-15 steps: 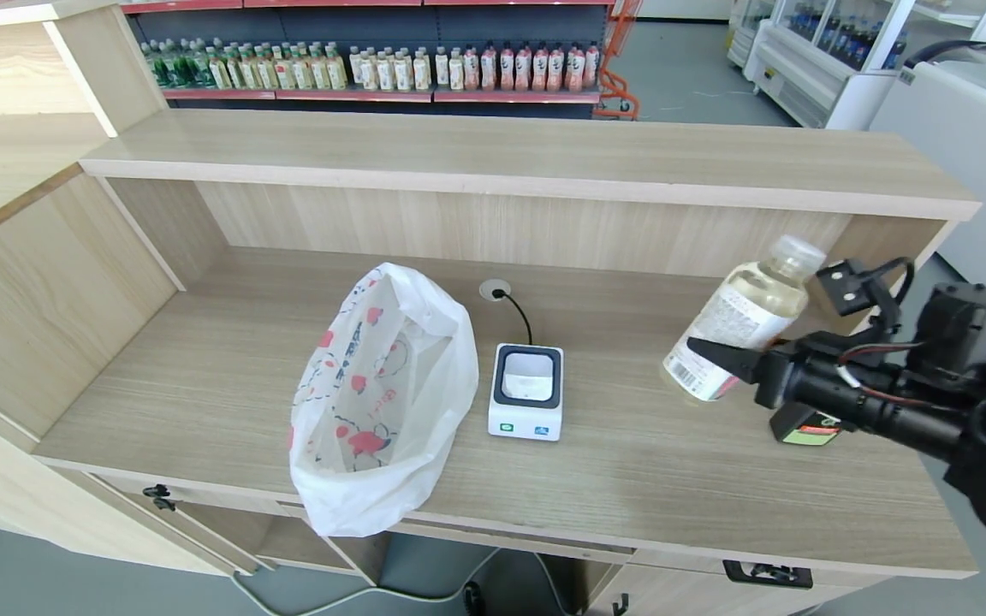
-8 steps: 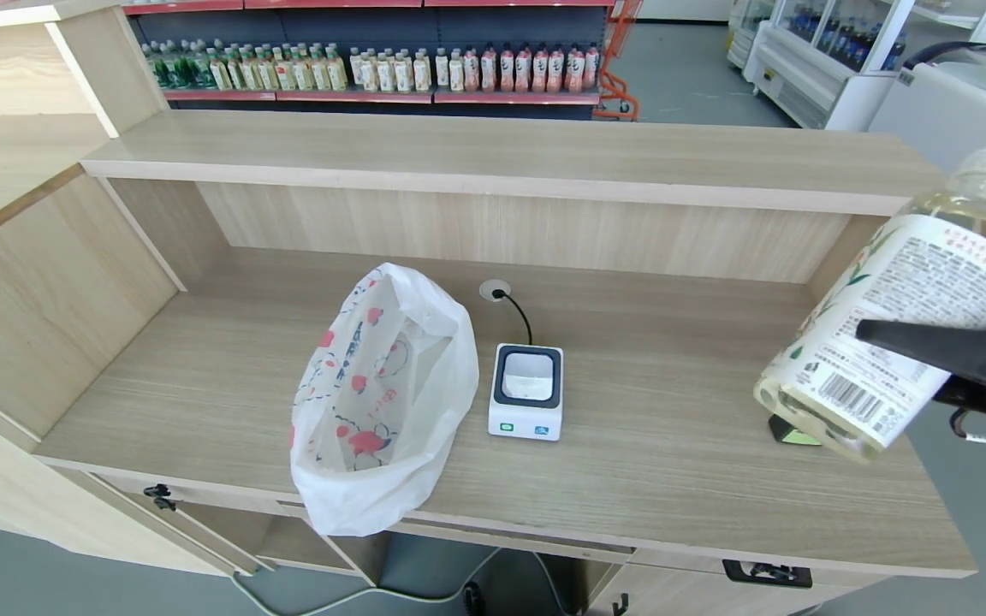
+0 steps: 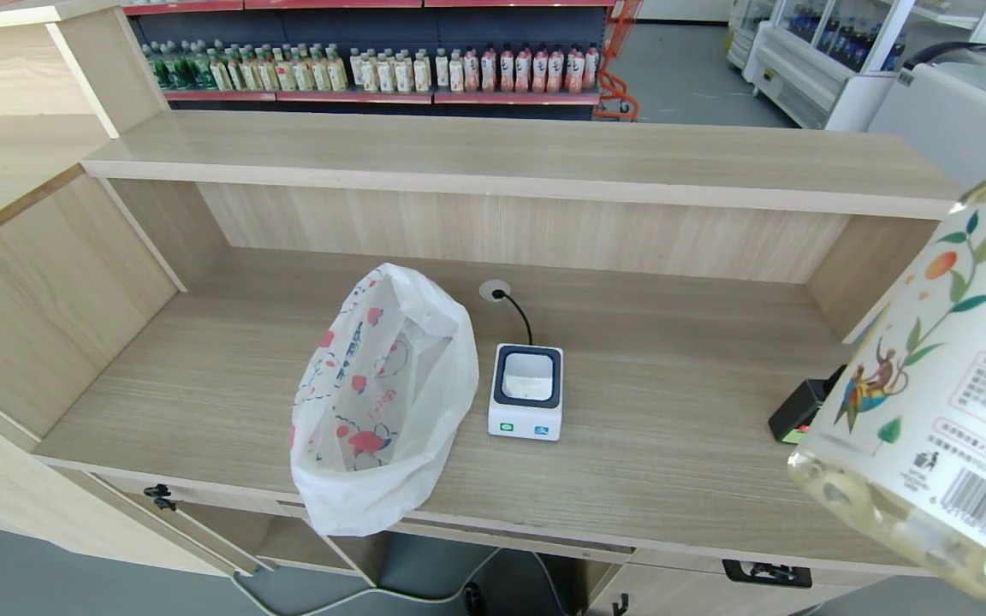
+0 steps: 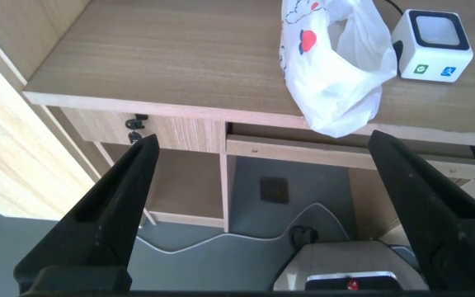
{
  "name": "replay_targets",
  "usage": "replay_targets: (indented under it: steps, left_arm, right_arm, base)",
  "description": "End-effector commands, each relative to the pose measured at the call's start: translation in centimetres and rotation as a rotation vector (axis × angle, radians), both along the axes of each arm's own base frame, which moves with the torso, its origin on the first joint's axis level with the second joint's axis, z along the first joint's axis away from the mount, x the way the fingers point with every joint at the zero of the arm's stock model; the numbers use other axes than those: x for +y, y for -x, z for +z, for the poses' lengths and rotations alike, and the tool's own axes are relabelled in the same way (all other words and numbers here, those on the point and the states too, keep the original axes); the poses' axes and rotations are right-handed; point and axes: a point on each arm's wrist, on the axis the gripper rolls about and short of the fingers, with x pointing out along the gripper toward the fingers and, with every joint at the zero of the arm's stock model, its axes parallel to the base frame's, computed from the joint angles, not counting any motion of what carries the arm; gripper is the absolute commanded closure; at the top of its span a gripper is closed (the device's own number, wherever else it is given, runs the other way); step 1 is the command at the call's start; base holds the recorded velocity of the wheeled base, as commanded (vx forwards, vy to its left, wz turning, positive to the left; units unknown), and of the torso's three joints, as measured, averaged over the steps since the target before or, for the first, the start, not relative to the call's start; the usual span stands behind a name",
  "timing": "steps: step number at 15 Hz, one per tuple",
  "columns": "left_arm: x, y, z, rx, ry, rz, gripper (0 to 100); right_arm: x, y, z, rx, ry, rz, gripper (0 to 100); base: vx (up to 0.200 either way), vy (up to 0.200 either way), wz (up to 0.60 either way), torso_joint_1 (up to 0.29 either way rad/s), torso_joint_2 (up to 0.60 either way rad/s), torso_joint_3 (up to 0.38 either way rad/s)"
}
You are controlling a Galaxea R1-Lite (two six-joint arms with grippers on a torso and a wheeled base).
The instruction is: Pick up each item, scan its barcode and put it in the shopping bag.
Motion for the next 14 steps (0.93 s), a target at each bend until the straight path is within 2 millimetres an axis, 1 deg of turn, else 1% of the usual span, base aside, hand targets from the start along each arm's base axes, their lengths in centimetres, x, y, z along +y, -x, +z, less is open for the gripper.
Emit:
replay_targets:
  steps: [1, 4, 9, 14]
  left_arm:
    - [0.0, 0.0, -0.01, 0.0, 0.0, 0.0, 0]
    - [0.0, 0.0, 0.01, -0.002, 0.0, 0.0, 0]
    - [0.0, 0.0, -0.01, 0.0, 0.0, 0.0, 0]
    - [0.0, 0.0, -0.01, 0.0, 0.0, 0.0, 0]
  right_arm:
    - [0.27, 0.67, 0.39, -0.013, -0.009, 0.034, 100]
    - [0.65, 1.09, 0.5, 0.003, -0.015, 0.074, 100]
    - [0.75, 1.01, 0.31, 0.044, -0.011, 0.082, 100]
    - [1.24, 1.45, 0.76, 0.055, -0.007, 0.128, 100]
  base:
    - [0.0, 0.0, 0.0, 0.0, 0.0, 0.0]
    - [0.0, 0.0, 0.0, 0.0, 0.0, 0.0]
    - [0.0, 0.0, 0.0, 0.0, 0.0, 0.0]
    - [0.0, 0.0, 0.0, 0.0, 0.0, 0.0]
